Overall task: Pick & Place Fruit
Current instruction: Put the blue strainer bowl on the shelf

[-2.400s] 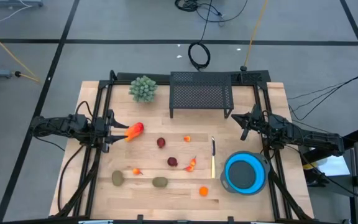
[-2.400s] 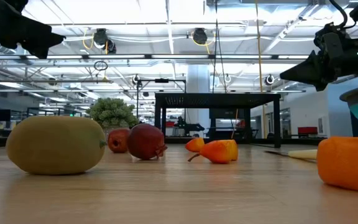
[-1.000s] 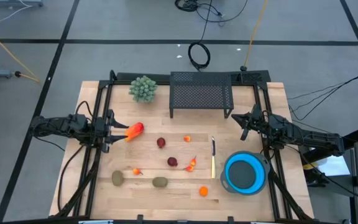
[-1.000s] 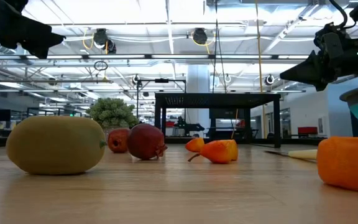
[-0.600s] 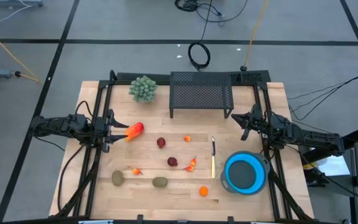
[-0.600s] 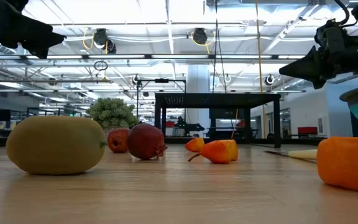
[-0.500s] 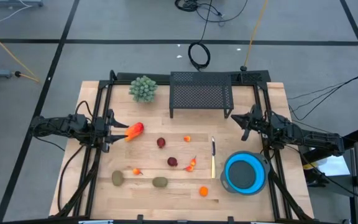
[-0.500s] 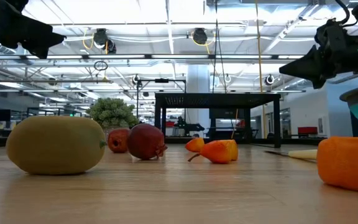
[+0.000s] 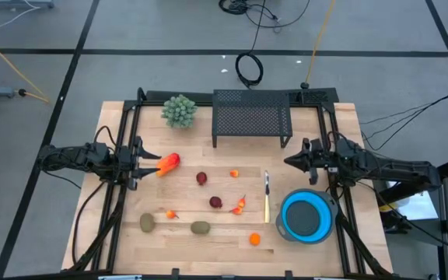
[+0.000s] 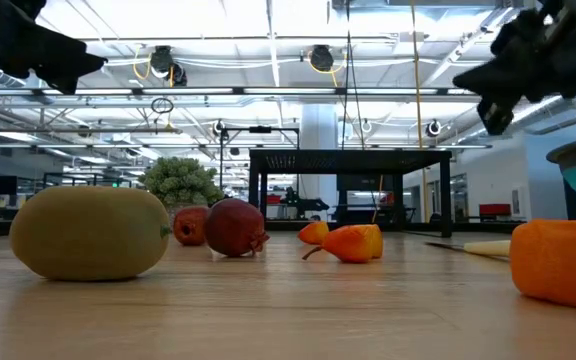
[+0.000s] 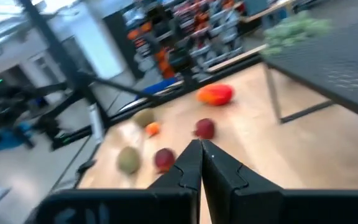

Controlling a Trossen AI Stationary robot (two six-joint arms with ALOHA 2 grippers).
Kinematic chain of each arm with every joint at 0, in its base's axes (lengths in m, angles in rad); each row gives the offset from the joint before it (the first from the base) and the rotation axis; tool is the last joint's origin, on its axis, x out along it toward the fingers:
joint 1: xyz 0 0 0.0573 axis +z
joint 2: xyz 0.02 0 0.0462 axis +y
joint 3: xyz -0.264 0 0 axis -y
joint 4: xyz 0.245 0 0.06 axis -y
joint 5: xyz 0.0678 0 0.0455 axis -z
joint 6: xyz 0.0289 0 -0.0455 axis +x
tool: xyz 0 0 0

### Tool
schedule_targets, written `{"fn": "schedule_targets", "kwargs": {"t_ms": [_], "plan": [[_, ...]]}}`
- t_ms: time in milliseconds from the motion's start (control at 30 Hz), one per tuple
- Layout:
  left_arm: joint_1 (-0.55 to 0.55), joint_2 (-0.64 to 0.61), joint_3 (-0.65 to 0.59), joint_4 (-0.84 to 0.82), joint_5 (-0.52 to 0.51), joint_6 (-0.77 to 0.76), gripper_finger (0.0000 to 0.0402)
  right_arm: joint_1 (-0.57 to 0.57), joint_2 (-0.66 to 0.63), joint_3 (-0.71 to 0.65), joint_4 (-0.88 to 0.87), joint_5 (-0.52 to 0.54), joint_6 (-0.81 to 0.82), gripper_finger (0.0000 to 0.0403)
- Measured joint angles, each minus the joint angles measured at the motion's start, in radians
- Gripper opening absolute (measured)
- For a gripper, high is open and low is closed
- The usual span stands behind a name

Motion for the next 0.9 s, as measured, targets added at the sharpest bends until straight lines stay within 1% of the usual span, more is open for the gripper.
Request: {"fn": "schedule_targets", "kwargs": {"t_ms": [67, 167, 300, 367, 467, 600, 900], "plan": [[0.0, 0.0, 0.0, 0.0, 0.0, 0.0, 0.0184, 0.0, 0.068, 0.063, -0.038, -0.064, -0.04, 0.0004], [0.0, 0.0, 0.0, 0.0, 0.0, 0.0, 0.0184, 0.0, 0.173, 0.18, -0.175, -0.161, -0.126, 0.0004], [0.0, 0.0, 0.0, 0.001, 0.0, -0.004, 0.0184, 0.005, 0.312, 0.357, -0.468, -0.252, -0.274, 0.0004], [0.0, 0.0, 0.0, 0.003, 0.0, -0.004, 0.0184, 0.023, 0.376, 0.442, -0.62, -0.262, -0.36, 0.0004], [0.0, 0.0, 0.0, 0.018, 0.0, -0.001, 0.0184, 0.065, 0.459, 0.549, -0.807, -0.249, -0.466, 0.0004], [0.0, 0.0, 0.0, 0.029, 0.0, -0.001, 0.0184, 0.143, 0.54, 0.634, -0.985, -0.169, -0.538, 0.0004], [0.0, 0.0, 0.0, 0.03, 0.0, -0.004, 0.0184, 0.312, 0.613, 0.649, -1.211, 0.019, -0.552, 0.0004]]}}
